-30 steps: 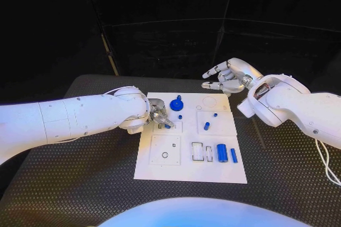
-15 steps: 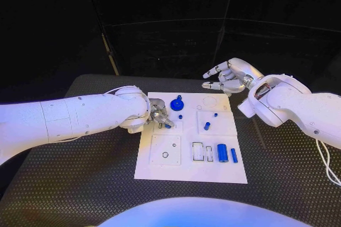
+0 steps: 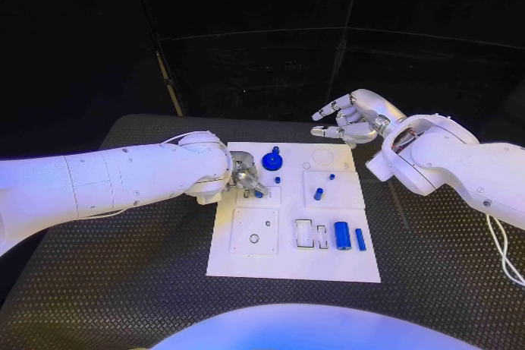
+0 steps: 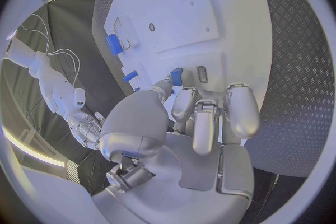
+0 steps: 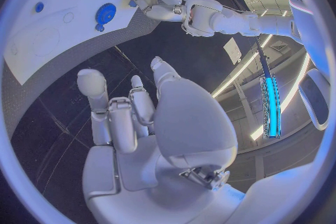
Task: Assemble the parts on the task board
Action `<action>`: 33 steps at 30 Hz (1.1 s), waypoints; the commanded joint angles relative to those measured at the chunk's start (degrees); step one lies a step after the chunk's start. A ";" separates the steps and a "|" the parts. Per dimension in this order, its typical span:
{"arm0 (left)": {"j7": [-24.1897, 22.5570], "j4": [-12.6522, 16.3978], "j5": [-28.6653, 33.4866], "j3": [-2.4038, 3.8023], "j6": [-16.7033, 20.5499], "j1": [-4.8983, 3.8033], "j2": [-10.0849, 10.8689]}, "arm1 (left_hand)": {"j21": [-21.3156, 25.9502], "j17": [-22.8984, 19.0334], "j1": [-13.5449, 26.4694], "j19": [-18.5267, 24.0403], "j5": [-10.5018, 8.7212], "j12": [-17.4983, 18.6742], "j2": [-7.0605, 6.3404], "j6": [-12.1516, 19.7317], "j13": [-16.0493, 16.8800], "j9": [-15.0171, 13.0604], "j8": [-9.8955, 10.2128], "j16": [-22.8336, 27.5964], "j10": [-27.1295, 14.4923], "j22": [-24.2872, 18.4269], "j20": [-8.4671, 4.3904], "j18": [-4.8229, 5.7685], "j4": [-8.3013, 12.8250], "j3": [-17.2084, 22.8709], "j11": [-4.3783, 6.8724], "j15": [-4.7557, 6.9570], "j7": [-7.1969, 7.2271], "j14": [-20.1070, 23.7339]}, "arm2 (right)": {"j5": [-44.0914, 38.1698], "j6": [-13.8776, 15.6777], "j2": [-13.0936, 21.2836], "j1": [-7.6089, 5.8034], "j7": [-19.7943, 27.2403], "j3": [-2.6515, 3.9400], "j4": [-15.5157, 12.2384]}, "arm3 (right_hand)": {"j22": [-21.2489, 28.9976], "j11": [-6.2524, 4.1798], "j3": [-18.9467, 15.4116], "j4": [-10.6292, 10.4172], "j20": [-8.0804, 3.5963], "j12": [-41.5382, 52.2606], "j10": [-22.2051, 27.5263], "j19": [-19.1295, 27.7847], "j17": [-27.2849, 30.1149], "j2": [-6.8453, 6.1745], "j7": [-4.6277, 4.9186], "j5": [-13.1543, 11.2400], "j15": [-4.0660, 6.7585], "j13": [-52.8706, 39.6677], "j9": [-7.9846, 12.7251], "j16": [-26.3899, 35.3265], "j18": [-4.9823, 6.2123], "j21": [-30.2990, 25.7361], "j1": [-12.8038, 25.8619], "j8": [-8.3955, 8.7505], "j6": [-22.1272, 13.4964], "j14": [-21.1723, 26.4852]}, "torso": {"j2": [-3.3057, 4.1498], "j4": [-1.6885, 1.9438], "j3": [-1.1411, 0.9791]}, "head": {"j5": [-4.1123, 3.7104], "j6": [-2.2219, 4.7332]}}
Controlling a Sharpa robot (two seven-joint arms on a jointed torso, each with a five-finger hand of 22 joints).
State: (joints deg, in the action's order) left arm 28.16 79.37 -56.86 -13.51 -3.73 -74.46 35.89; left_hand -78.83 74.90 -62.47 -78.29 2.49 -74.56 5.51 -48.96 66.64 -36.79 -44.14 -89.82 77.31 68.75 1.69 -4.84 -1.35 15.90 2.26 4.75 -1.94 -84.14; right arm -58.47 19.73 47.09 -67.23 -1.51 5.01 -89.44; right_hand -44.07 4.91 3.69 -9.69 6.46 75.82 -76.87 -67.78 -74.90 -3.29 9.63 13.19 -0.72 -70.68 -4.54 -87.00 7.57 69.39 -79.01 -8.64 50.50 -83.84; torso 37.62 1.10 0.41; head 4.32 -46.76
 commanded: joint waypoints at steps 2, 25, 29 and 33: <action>0.78 -0.18 -0.40 -0.20 -1.60 0.23 -0.25 | 0.09 15.10 0.92 -0.19 0.18 -0.36 -0.13 -0.51 0.17 -0.16 -0.34 -0.18 0.36 0.08 -0.40 0.40 -0.51 -0.11 -0.13 0.43 0.25 -5.86 | 0.11 -0.13 -0.01 -0.10 0.34 0.03 -0.15 | 0.05 -0.30 -0.35 0.00 -0.04 -0.05 0.13 0.44 -7.23 0.09 -0.04 -0.03 0.43 -0.02 -0.06 0.21 0.51 -0.38 0.15 -0.33 0.43 -4.34 | 0.01 0.01 0.00 | -0.03 0.00; 0.84 -1.68 -0.40 -0.20 -2.15 0.23 -1.27 | 0.05 15.10 3.50 -0.39 0.18 -0.58 -0.89 -1.07 0.44 -0.94 -1.10 -0.18 0.66 0.38 -0.66 0.45 -2.22 -2.25 0.11 0.67 0.51 -5.86 | 0.11 -0.36 -0.01 -0.10 0.35 0.03 -0.15 | 0.17 -0.32 -0.48 -0.09 -0.05 -0.07 0.15 0.49 -7.11 0.07 -0.06 -0.05 0.46 0.02 -0.07 0.26 0.53 -0.45 0.23 -0.44 0.51 -4.31 | 0.00 0.00 0.00 | -0.26 -0.11; 0.89 -1.79 -0.40 -0.20 -2.59 0.23 -1.31 | 0.05 15.10 3.90 -0.42 0.18 -0.59 -1.22 -1.14 0.44 -1.08 -1.22 -0.18 0.68 0.43 -0.69 0.46 -2.45 -2.88 0.14 0.70 0.55 -5.86 | 0.11 -0.47 0.00 -0.10 0.34 0.03 -0.13 | 0.17 -0.33 -0.55 -0.14 -0.06 -0.09 0.17 0.48 -7.07 0.04 -0.07 -0.08 0.46 0.06 -0.07 0.28 0.53 -0.46 0.29 -0.47 0.52 -4.31 | 0.00 0.03 0.01 | -0.32 -0.12; 0.92 -1.86 -0.40 -0.20 -2.76 0.23 -1.31 | 0.05 15.10 4.19 -0.44 0.18 -0.60 -1.44 -1.18 0.45 -1.18 -1.30 -0.18 0.71 0.46 -0.72 0.47 -2.65 -3.38 0.16 0.72 0.58 -5.86 | 0.11 -0.51 -0.01 -0.10 0.34 0.03 -0.12 | 0.17 -0.33 -0.55 -0.14 -0.06 -0.09 0.17 0.48 -7.07 0.04 -0.07 -0.08 0.46 0.06 -0.07 0.28 0.53 -0.46 0.29 -0.47 0.52 -4.31 | 0.00 0.06 0.01 | -0.33 -0.17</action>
State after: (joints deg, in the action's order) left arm 28.37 77.57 -56.94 -13.61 -5.07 -74.30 34.59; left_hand -78.83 74.91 -58.76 -78.66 2.49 -74.78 3.94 -49.70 67.02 -37.92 -45.13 -89.82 77.50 69.14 1.33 -4.84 -4.02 12.74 2.46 4.92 -1.24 -83.96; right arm -58.47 19.61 47.08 -67.23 -1.51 5.01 -89.44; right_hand -43.96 4.91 3.52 -9.86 6.46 75.82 -76.87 -67.78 -74.93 -3.29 9.64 13.19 -0.51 -70.68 -4.53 -87.01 7.57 69.17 -79.01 -8.93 50.50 -84.05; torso 37.63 1.10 0.41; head 3.99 -46.93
